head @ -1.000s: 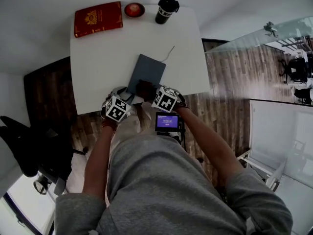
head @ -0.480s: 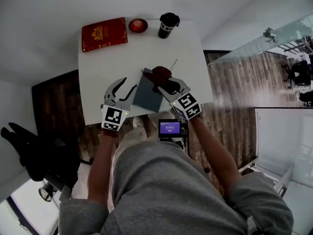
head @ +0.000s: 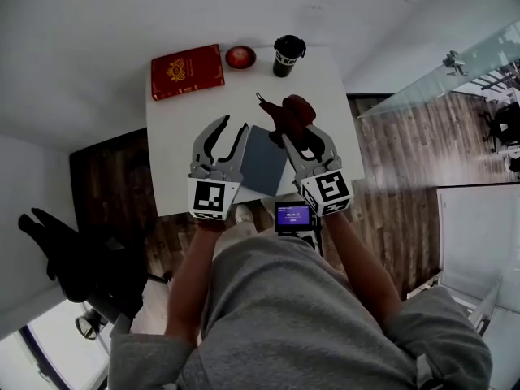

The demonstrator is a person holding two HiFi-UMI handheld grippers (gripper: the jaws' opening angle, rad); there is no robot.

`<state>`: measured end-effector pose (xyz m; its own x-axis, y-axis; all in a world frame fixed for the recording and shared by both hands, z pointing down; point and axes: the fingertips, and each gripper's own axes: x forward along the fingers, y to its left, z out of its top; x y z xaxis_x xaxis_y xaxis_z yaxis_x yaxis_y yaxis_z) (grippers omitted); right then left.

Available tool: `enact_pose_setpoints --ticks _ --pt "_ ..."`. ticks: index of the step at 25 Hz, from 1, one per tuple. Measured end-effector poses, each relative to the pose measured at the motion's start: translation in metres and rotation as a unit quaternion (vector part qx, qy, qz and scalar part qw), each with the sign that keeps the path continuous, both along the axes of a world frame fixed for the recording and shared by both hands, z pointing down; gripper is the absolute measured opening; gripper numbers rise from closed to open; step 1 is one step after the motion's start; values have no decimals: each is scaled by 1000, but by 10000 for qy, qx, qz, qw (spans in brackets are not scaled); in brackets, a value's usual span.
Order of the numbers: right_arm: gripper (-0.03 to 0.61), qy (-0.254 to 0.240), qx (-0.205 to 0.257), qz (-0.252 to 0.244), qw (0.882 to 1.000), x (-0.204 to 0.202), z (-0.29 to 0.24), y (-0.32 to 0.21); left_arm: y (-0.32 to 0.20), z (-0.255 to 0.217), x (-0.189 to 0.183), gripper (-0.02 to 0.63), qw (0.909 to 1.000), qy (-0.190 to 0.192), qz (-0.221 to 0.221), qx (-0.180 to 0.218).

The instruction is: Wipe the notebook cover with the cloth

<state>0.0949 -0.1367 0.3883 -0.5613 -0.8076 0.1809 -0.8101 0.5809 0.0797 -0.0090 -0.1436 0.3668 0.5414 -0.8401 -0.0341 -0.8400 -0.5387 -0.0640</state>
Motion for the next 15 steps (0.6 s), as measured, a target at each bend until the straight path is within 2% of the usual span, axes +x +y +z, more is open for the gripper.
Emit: enact_pose_setpoints --ticks 4,6,9,15 --pt "140 -13 249 293 9993 -2 -13 3 2 -34 -8 38 9979 203 -426 442" --pt "140 -66 259 324 9991 -3 -17 8 8 -40 -7 -2 9972 140 -470 558" --pt "138 -46 275 203 9994 -7 -24 15 14 -38 -3 -9 9973 -63 -519 520" --pt "124 111 253 -210 9994 -22 -25 24 22 -22 1 -8 9979 -101 -558 303"
